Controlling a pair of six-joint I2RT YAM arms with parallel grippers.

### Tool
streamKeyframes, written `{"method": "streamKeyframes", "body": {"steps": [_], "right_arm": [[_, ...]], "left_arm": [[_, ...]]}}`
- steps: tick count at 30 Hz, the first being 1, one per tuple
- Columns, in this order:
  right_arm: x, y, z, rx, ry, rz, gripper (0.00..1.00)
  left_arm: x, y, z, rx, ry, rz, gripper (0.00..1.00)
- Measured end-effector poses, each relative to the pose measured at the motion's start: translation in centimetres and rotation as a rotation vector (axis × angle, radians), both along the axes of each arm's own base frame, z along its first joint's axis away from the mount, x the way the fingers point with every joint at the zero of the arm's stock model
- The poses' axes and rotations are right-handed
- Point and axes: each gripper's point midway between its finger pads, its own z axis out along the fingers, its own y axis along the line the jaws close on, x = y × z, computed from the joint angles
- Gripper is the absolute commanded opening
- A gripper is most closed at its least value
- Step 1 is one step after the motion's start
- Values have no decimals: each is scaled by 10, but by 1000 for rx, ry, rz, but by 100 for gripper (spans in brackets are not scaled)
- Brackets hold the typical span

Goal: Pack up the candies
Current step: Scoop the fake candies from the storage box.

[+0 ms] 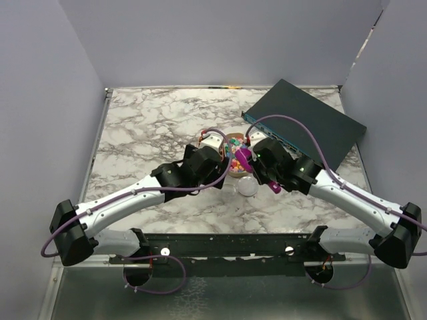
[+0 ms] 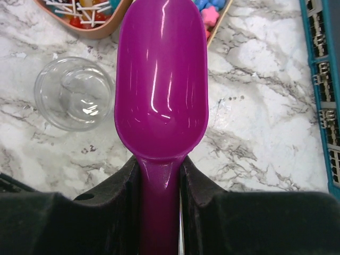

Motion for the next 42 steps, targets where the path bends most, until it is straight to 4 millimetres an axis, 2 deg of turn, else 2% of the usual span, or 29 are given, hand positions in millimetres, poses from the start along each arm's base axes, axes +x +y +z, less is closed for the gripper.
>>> {"method": "streamKeyframes", "body": {"steps": [8,11,18,24,32,42], "right_arm": [[-6,20,-1,-36,197,7,1],[-10,25,-4,-47,284,-2,1],[-12,19,-20,-63,471,-67,1],[-8,15,-23,-48,570,-115,1],[1,19,-30,-39,642,-133,1],[6,15,-43,-74,704,-144,1]], "left_arm": [[-4,19,32,-51,-155,-65,99],[-5,25,37,-72,-201,-76,99],[-10,45,37,-108,-297,-72,99],[-7,50,54,-143,-360,-49,99],[-4,46,42,-105,-336,-54,99],[-3,47,42,-100,-339,-49,99]]}}
